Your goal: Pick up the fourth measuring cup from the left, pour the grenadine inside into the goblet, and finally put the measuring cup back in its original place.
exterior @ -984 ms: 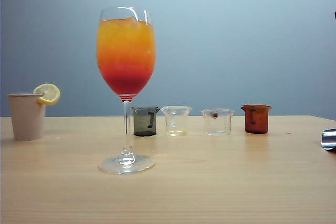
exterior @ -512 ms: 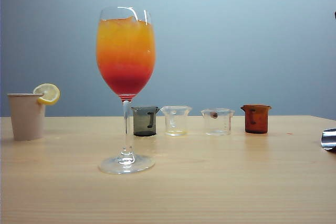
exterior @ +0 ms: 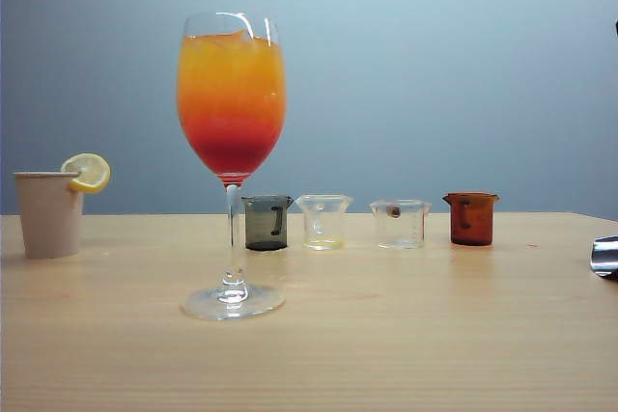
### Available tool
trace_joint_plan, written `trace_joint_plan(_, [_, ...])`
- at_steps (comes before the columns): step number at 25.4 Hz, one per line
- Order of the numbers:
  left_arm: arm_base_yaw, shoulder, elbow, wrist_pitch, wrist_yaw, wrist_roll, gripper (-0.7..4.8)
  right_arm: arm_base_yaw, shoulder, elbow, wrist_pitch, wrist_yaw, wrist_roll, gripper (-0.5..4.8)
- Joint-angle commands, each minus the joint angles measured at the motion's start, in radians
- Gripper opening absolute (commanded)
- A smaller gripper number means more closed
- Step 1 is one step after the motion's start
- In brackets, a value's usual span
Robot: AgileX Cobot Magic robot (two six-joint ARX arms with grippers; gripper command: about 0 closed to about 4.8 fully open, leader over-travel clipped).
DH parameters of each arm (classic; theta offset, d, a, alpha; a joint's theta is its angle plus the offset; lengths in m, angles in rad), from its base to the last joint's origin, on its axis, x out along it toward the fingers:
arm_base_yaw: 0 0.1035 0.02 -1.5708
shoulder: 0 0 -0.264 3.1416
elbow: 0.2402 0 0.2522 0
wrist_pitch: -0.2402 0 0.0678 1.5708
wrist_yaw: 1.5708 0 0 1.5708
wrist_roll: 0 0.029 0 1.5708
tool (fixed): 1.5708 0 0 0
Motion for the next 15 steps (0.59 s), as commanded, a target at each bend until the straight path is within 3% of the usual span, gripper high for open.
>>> trace_joint_plan(1, [0.001,0.000,0.004,0.014,0.000,0.004,0.24,0.000,-0.002,0.004,0.016,-0.002,0.001,-0.05])
trace_joint_plan(15, [0.001,0.000,0.004,0.004,0.002,0.004,0.24,0.000,-0.002,0.004,0.018,-0.001,0.001,-0.05])
